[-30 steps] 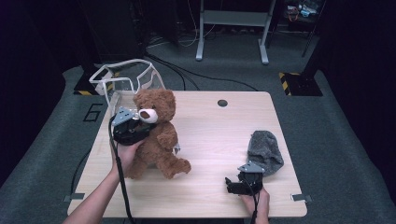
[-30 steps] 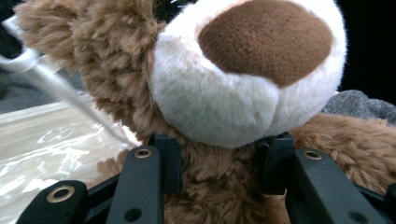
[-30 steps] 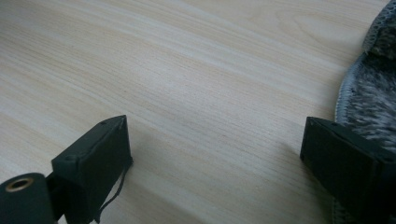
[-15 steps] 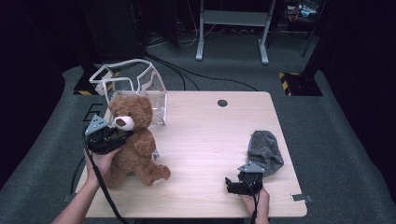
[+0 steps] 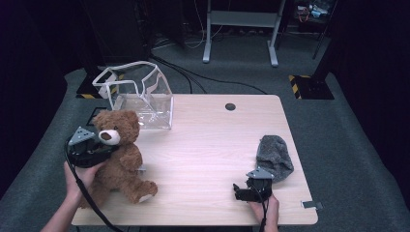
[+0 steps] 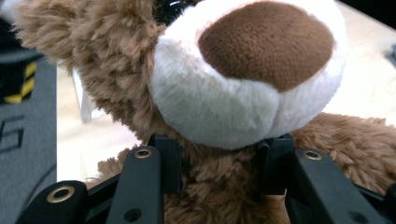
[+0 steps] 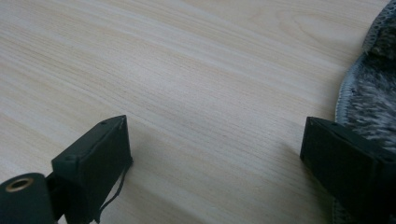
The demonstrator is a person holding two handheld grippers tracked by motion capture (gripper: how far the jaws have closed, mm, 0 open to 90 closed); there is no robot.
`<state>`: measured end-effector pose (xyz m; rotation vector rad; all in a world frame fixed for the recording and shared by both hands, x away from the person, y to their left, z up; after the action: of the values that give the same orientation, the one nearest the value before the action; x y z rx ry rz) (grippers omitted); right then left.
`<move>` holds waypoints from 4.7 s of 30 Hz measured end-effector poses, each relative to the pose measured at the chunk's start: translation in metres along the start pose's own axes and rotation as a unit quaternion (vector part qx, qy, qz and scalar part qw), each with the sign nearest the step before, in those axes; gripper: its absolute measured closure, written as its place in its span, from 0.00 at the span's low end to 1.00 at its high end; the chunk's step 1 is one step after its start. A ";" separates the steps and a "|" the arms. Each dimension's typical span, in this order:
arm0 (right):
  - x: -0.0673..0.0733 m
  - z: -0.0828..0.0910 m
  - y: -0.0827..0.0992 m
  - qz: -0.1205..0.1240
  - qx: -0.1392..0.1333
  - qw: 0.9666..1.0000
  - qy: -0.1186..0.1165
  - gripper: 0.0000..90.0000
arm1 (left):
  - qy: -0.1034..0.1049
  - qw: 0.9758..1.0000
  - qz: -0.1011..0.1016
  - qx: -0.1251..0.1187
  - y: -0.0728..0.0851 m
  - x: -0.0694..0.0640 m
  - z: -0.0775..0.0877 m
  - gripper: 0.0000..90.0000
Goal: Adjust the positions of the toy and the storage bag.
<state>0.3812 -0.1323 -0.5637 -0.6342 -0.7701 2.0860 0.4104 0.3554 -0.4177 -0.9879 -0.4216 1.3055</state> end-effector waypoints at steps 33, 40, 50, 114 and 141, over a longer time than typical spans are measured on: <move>0.000 -0.001 0.000 0.005 0.001 1.000 -0.008 0.07 | -0.009 0.990 0.085 0.113 0.026 0.036 -0.040 0.22; 0.001 -0.002 -0.001 0.011 -0.001 1.000 -0.008 0.06 | -0.008 0.994 0.059 0.088 0.005 0.018 -0.026 0.15; 0.002 -0.003 -0.003 0.028 -0.007 1.000 -0.009 0.05 | 0.007 0.996 0.037 0.079 -0.019 -0.009 -0.033 0.14; 0.001 -0.004 -0.002 0.020 -0.004 1.000 -0.023 0.05 | -0.076 0.992 -0.072 0.072 -0.146 -0.029 -0.182 0.58; 0.001 -0.004 -0.002 0.019 -0.004 1.000 -0.021 0.06 | -0.011 0.992 -0.107 0.061 -0.149 -0.060 -0.186 0.93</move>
<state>0.3846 -0.1294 -0.5649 -0.6152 -0.7963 2.1389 0.6249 0.2393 -0.3861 -0.8045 -0.4464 1.1351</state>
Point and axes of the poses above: each handheld gripper's, and its own axes: z roughly backward along the jaws, y roughly out of its underside, x roughly to its left, the point moved 5 cm from there along -z, roughly forward along the jaws, and after that the axes turned 13 degrees about z, right-handed, at the moved point
